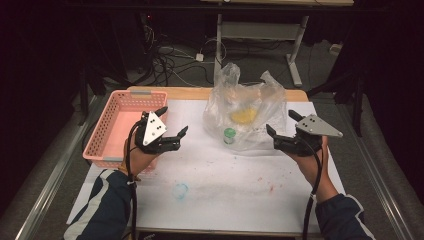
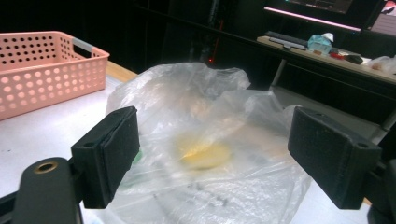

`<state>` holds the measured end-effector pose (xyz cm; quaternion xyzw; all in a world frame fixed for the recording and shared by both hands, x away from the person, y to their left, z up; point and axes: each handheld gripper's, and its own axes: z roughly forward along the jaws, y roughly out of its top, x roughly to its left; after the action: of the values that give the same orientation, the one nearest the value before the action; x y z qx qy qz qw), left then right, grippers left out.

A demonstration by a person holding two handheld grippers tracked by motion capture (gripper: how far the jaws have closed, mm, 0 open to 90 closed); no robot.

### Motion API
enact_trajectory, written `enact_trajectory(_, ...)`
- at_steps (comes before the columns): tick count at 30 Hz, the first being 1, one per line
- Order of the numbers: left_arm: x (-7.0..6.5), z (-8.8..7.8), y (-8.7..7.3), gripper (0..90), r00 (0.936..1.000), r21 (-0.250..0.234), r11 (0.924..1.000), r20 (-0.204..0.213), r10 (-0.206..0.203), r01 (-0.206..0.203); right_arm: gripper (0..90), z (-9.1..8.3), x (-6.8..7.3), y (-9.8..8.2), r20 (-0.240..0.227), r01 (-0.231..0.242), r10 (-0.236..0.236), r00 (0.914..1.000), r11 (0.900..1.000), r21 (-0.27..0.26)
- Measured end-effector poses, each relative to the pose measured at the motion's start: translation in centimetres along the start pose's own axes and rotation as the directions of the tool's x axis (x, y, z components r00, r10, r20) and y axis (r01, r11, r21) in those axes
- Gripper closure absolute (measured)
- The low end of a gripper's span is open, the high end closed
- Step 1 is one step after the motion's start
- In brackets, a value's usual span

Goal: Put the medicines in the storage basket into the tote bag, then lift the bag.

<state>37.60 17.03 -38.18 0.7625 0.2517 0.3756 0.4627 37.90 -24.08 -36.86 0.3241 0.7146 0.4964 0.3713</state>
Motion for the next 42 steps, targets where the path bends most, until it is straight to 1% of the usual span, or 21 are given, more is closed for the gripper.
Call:
enact_trajectory(2,-0.1,-0.4,-0.2,16.4,1.0,-0.003,1.0,0.001,0.0,0.0,17.4,-0.1,0.1,-0.1,0.002,0.01,-0.01,0.9999,1.0,0.004)
enact_trajectory(5,-0.3,-0.8,-0.5,16.5,1.0,-0.002,1.0,0.004,0.001,-0.001,17.4,-0.4,0.3,-0.3,-0.007,0.01,-0.01,0.9999,1.0,0.008)
enact_trajectory(8,-0.5,-1.2,-0.8,16.5,0.9998,0.002,1.0,0.018,0.002,-0.002,17.3,-0.7,0.5,-0.4,-0.014,0.017,-0.017,0.9998,1.0,0.008)
enact_trajectory(9,-0.7,-1.3,-0.9,16.5,0.9998,0.004,1.0,0.021,0.006,-0.006,17.3,-0.8,0.5,-0.5,-0.014,0.023,-0.023,0.9996,1.0,0.01)
enact_trajectory(11,-0.9,-1.6,-1.1,16.5,0.9996,0.009,0.9997,0.014,0.024,-0.024,17.3,-1.1,0.7,-0.6,-0.021,0.021,-0.02,0.9996,1.0,0.012)
enact_trajectory(12,-1.0,-1.7,-1.2,16.5,0.9996,0.009,0.9996,0.012,0.026,-0.027,17.2,-1.2,0.8,-0.7,-0.024,0.028,-0.028,0.9993,1.0,0.013)
enact_trajectory(18,-1.1,-2.7,-1.8,16.5,0.9996,0.0,0.9998,0.017,0.022,-0.022,17.2,-1.7,1.2,-1.2,-0.032,0.043,-0.042,0.9986,0.999,0.023)
enact_trajectory(19,-1.2,-2.9,-1.9,16.5,0.9997,-0.003,0.9998,0.014,0.02,-0.02,17.3,-1.7,1.3,-1.2,-0.03,0.046,-0.046,0.9985,0.999,0.021)
enact_trajectory(21,-1.3,-3.2,-2.2,16.5,0.9996,0.0,0.9996,0.007,0.029,-0.029,17.2,-1.9,1.4,-1.4,-0.035,0.054,-0.053,0.998,0.998,0.023)
enact_trajectory(24,-1.3,-3.6,-2.5,16.5,0.9995,0.003,0.9995,0.002,0.033,-0.033,17.3,-2.2,1.6,-1.6,-0.039,0.054,-0.053,0.9978,0.998,0.023)
enact_trajectory(26,-1.3,-3.9,-2.8,16.5,0.9996,0.004,0.9996,-0.001,0.028,-0.028,17.3,-2.4,1.6,-1.7,-0.038,0.057,-0.056,0.9977,0.998,0.025)
enact_trajectory(29,-1.5,-4.5,-3.2,16.5,0.9994,0.012,0.9993,-0.008,0.035,-0.035,17.3,-2.7,1.7,-2.0,-0.043,0.059,-0.058,0.9974,0.998,0.025)
enact_trajectory(31,-1.6,-4.7,-3.5,16.5,0.9988,0.017,0.9988,-0.018,0.045,-0.045,17.3,-2.9,1.7,-2.1,-0.038,0.07,-0.069,0.9969,0.997,0.03)
enact_trajectory(35,-1.5,-5.2,-4.0,16.5,0.9984,0.023,0.9988,-0.037,0.044,-0.043,17.3,-3.3,1.8,-2.5,-0.038,0.076,-0.075,0.9965,0.996,0.038)
enact_trajectory(37,-1.5,-5.4,-4.2,16.5,0.9987,0.026,0.999,-0.033,0.038,-0.037,17.3,-3.4,1.9,-2.7,-0.04,0.082,-0.08,0.996,0.996,0.04)
enact_trajectory(42,-1.8,-5.8,-4.9,16.5,0.9985,0.046,0.9979,-0.027,0.048,-0.046,17.2,-3.9,2.1,-3.2,-0.043,0.091,-0.089,0.9951,0.995,0.046)
